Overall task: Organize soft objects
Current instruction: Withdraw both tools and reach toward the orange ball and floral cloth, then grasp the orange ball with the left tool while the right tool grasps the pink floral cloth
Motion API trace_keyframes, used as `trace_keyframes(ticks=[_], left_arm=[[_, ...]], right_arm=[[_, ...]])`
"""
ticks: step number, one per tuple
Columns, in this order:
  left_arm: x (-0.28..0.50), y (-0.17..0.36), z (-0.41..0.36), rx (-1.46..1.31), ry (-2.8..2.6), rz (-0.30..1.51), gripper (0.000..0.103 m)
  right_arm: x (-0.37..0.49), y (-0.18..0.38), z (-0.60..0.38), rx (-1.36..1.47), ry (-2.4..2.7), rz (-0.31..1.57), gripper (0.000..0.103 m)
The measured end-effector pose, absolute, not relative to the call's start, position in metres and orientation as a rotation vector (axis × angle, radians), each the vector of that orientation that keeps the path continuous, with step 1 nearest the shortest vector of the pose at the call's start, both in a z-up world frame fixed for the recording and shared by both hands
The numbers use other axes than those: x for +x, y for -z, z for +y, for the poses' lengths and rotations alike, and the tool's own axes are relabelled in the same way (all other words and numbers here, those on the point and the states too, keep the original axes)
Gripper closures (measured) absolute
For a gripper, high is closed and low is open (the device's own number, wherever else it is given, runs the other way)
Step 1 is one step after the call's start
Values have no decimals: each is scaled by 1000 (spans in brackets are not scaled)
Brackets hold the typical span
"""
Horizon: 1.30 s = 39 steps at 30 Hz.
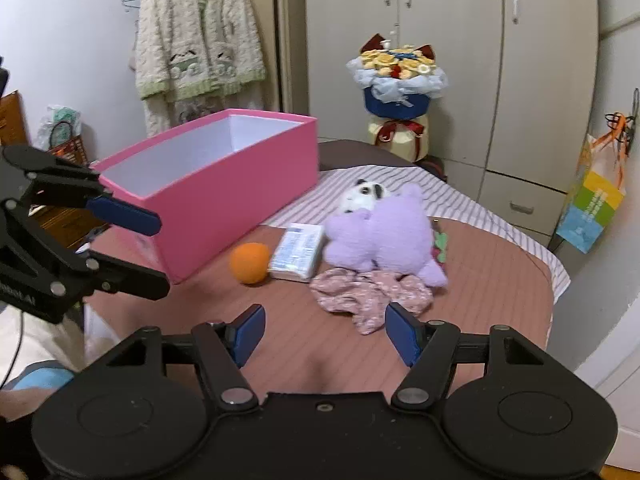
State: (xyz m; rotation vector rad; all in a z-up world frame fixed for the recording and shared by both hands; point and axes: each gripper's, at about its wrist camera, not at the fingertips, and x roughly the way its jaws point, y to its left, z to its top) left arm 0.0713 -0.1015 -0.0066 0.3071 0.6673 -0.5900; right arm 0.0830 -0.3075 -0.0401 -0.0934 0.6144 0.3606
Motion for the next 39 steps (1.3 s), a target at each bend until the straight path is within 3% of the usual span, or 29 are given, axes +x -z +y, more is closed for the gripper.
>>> trace_keyframes(ticks=[15,27,39], left_arm=[[110,54,-132,281,308,551,46],[120,80,-137,247,192,561,50],[133,87,-131,174,181,609,53]], right_arm=[[136,86,-329,25,-374,583,31],[165,106,-318,-52,-301,610,17],[180,117,-310,-78,-288,653,12]])
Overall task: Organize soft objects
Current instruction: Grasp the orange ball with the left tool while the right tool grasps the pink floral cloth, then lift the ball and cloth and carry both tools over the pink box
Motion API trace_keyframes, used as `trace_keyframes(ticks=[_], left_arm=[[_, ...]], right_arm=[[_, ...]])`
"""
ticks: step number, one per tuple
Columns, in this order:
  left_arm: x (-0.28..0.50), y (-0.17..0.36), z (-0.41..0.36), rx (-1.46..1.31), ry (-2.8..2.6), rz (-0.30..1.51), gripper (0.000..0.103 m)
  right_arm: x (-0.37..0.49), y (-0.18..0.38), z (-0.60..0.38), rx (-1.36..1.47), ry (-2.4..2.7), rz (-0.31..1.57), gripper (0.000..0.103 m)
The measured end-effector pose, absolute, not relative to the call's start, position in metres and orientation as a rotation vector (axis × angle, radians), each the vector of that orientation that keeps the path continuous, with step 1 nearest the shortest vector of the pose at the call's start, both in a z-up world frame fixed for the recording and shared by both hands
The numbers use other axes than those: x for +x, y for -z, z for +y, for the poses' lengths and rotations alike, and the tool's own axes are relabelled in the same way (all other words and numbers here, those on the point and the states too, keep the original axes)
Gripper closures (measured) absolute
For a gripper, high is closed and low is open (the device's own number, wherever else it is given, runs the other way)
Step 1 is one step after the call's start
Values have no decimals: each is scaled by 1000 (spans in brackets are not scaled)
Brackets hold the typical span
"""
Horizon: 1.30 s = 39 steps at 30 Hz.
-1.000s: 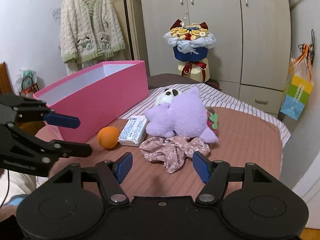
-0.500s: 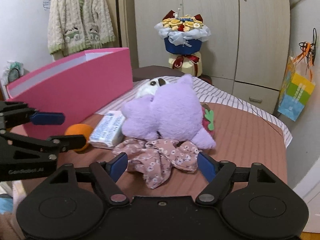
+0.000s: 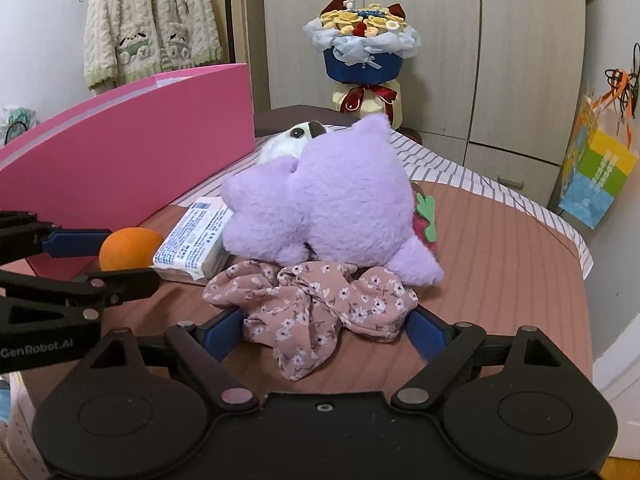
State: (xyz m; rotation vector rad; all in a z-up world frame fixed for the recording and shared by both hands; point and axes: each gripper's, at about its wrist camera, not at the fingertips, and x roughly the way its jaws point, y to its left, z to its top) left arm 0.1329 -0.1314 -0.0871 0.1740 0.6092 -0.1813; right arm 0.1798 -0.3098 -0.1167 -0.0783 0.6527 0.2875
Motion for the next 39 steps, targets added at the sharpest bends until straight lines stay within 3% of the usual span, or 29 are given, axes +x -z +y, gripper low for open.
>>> trace_keyframes(ticks=[6,8,13,16,19,20,27,39], left_arm=[[135,94,-130,146,173,589,56],[134,94,-130,140,172,579,63],[129,95,-131,160,129,554,66],[126,92,-130,153,152,551,66],[121,89,-129,143,171,547,66],[119,88,-129,144,177,544,66],[113,86,-124,134,207,545,67],[96,73,-108,102,288,554,68]], right_arm=[[183,118,-302,-97,-274,640,9],[183,118,-301,-92,-262,637,10],[174,119,-302,-84,-277,621,22],[166,120,-300,-94,-294,602,37],[157,119,-295,-110,-318,580,66],[153,118,-293,-121,-321,569,81],[133,117,-276,-193,-262,529,91],[100,106,-277,-83,-281,548,94]])
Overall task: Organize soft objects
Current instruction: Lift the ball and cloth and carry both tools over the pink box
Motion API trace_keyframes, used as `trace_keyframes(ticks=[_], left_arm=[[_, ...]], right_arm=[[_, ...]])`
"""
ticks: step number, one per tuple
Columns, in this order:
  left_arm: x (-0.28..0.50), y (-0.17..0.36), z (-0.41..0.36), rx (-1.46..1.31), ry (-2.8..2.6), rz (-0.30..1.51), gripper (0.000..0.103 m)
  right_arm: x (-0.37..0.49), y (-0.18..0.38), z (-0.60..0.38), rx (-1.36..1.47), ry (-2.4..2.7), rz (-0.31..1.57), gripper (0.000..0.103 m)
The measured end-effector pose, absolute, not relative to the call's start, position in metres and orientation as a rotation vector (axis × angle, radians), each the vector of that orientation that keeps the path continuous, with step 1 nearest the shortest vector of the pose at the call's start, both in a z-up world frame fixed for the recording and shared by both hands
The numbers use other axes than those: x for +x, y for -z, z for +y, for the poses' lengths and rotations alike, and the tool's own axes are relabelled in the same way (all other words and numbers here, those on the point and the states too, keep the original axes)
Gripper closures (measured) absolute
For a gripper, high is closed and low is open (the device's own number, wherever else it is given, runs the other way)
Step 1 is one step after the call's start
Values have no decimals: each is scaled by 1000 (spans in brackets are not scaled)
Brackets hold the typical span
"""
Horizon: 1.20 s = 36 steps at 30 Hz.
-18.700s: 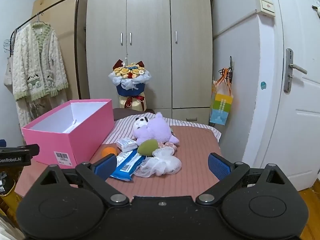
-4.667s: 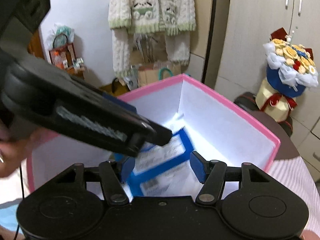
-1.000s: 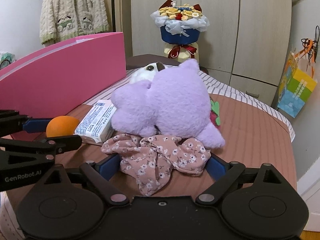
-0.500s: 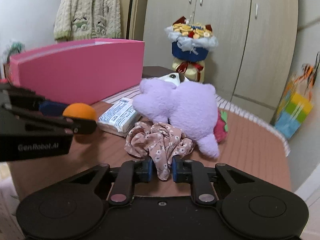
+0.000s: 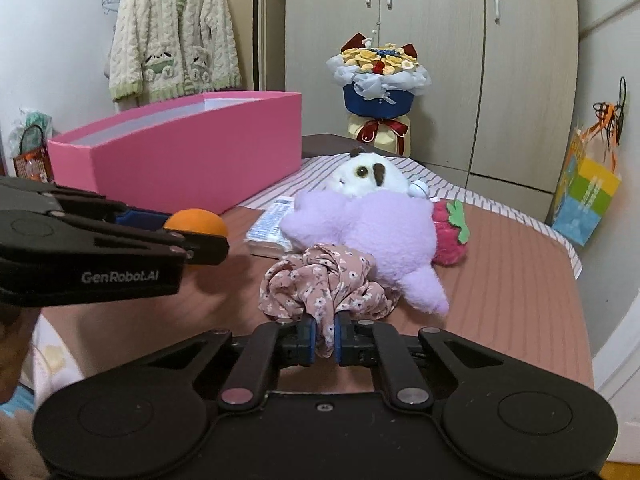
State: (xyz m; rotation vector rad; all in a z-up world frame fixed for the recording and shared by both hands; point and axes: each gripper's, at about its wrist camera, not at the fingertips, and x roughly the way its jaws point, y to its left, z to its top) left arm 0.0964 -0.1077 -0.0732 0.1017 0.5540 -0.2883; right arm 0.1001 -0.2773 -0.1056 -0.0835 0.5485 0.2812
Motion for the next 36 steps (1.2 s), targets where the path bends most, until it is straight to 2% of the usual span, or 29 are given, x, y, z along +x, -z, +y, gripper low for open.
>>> trace_keyframes(ticks=[18,27,36], left_arm=[[79,63,-72,70,441,677,68],[63,53,-56,88,492,674,68],[52,27,-31,168,580,694,68]], right_arm=[[58,88,-271,3,-332,629,94],[37,72,-258,-30,-357,640,94],[14,32,-229,-172,-409,602,93]])
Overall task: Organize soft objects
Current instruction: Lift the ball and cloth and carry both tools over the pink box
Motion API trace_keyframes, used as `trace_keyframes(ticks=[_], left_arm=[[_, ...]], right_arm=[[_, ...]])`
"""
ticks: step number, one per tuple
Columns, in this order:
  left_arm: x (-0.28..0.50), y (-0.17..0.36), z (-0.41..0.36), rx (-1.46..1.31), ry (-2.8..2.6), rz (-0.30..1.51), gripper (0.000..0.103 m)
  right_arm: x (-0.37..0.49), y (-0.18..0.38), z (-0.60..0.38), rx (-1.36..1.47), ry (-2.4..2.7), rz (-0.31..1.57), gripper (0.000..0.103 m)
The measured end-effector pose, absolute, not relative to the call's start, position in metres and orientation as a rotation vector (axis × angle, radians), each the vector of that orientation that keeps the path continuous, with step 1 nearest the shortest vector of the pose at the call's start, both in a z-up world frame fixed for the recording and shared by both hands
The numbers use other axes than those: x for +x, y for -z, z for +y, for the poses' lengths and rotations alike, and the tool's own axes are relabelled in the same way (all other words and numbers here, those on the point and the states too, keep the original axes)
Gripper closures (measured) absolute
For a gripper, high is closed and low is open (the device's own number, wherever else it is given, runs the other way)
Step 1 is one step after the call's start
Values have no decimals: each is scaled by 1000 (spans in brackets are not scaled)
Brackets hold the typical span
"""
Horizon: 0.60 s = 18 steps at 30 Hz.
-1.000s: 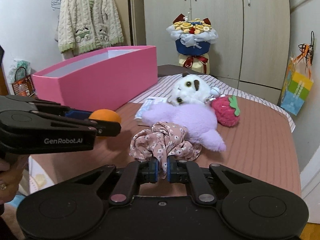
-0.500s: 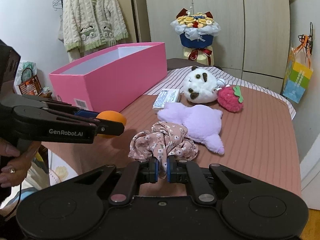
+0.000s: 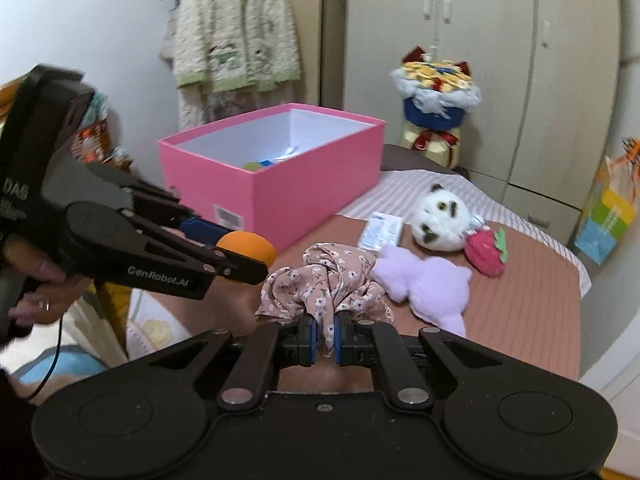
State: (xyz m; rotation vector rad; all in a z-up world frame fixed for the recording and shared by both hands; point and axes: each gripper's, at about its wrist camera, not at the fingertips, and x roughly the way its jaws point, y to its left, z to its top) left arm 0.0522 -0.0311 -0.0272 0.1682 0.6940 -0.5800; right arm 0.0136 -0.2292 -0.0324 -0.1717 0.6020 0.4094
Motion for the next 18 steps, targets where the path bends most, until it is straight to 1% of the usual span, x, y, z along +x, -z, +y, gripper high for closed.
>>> trace_keyframes(ticks=[8,15,18], left_arm=[[49,0,4,191,661,792,68],[52,-32,40,183,635,755,68],[59,-43,53,167,619,737,68]], right_arm=[[10,7,-200,-206,-557,652,93],[22,-18,-184,-155,-635,635,93],[29,-29,-177,-126,-654,579,93]])
